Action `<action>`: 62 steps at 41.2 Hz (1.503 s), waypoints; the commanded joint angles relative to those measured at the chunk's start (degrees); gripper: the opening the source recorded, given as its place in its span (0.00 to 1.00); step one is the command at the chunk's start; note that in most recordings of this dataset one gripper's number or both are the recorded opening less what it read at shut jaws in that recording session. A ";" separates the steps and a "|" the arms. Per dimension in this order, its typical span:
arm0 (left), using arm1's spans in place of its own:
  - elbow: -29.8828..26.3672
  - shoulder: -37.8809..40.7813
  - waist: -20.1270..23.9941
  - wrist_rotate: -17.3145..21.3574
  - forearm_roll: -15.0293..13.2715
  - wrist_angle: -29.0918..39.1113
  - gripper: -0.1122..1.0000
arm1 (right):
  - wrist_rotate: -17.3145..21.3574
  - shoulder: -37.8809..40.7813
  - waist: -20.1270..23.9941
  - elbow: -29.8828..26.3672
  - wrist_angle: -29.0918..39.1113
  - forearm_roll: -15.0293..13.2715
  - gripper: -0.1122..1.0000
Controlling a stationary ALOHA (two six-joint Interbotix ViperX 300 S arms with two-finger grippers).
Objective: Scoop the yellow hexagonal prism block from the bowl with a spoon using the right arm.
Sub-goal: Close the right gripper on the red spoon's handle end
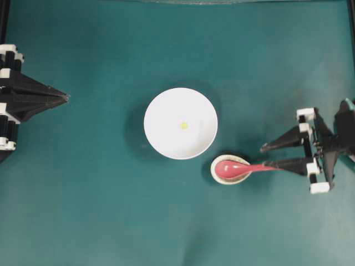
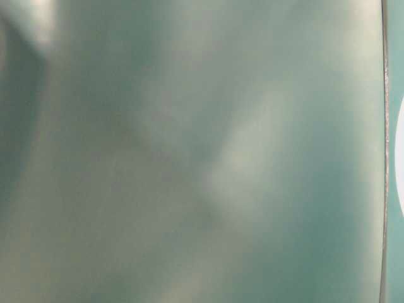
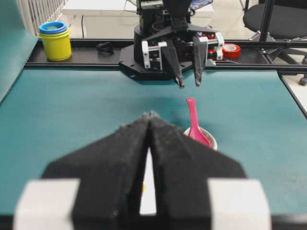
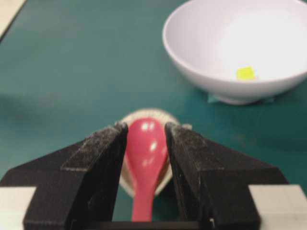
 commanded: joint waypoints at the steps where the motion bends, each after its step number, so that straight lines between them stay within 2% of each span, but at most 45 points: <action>1: -0.88 0.35 0.09 0.09 0.18 -0.09 0.11 | -0.09 3.25 2.46 -0.53 -3.60 2.64 0.51; 8: -0.88 0.35 0.09 0.09 0.18 0.18 0.11 | 0.00 9.40 6.15 -0.97 -7.21 5.54 0.51; 14: -0.88 0.26 0.09 0.09 0.18 0.18 0.11 | 0.09 12.13 7.65 -1.14 -8.61 5.98 0.51; 23: -0.88 0.35 0.09 0.09 0.18 0.18 0.11 | 0.62 14.06 7.65 -0.88 -8.70 6.24 0.51; 31: -0.88 0.35 0.09 0.09 0.18 0.26 0.11 | 0.70 16.52 7.65 -1.32 -8.70 8.00 0.51; 43: -0.88 0.44 0.09 0.09 0.18 0.26 0.11 | 2.20 20.74 7.65 -2.99 -8.88 8.09 0.51; 55: -0.88 0.53 0.09 0.09 0.18 0.44 0.11 | 3.43 21.36 7.65 -2.99 -10.11 8.09 0.51; 62: -0.88 0.62 0.09 0.09 0.18 1.05 0.11 | 3.52 21.36 7.65 -3.25 -9.84 9.23 0.49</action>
